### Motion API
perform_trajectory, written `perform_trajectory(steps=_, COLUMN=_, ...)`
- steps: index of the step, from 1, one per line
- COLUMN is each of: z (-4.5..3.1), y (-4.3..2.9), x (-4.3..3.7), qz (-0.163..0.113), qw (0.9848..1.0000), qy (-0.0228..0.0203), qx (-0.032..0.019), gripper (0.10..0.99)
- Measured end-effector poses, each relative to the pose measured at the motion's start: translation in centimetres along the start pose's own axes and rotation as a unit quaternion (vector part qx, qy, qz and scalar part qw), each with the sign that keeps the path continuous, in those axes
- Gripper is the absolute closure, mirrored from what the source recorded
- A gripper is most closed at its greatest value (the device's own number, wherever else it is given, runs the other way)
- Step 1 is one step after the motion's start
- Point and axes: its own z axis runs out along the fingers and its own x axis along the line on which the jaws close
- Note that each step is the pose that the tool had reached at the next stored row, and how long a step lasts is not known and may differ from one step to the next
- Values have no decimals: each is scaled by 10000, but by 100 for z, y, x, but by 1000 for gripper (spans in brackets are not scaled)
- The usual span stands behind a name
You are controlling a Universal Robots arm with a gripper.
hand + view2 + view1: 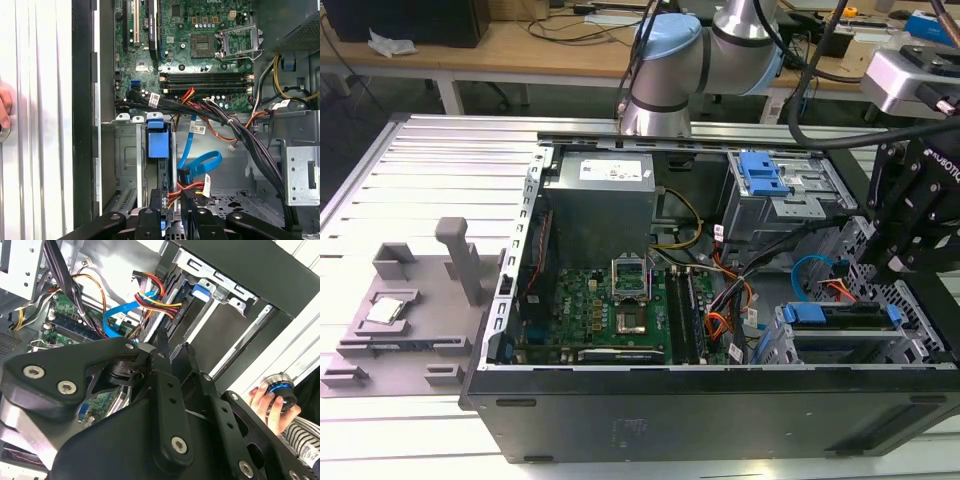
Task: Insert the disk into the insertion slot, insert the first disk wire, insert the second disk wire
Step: 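Insert the second disk wire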
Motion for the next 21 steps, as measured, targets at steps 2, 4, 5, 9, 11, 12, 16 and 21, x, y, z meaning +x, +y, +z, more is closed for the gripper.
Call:
perform_trajectory(steps=2, z=0, y=13, x=-2, qz=-1, qw=10000, qy=1, qx=0, gripper=784)
perform_trajectory(steps=4, z=-7, y=15, x=-6, qz=-1, qw=10000, qy=2, qx=0, gripper=784)
perform_trajectory(steps=5, z=-16, y=16, x=-12, qz=-1, qw=10000, qy=1, qx=1, gripper=784)
perform_trajectory(steps=9, z=-33, y=27, x=-151, qz=-31, qw=10000, qy=2, qx=2, gripper=784)
perform_trajectory(steps=11, z=-34, y=50, x=-210, qz=-62, qw=10000, qy=5, qx=3, gripper=784)
perform_trajectory(steps=12, z=-29, y=71, x=-217, qz=-90, qw=10000, qy=5, qx=5, gripper=784)
perform_trajectory(steps=16, z=-9, y=152, x=-183, qz=-189, qw=9998, qy=10, qx=10, gripper=784)
perform_trajectory(steps=21, z=38, y=162, x=-137, qz=-518, qw=9986, qy=26, qx=22, gripper=784)
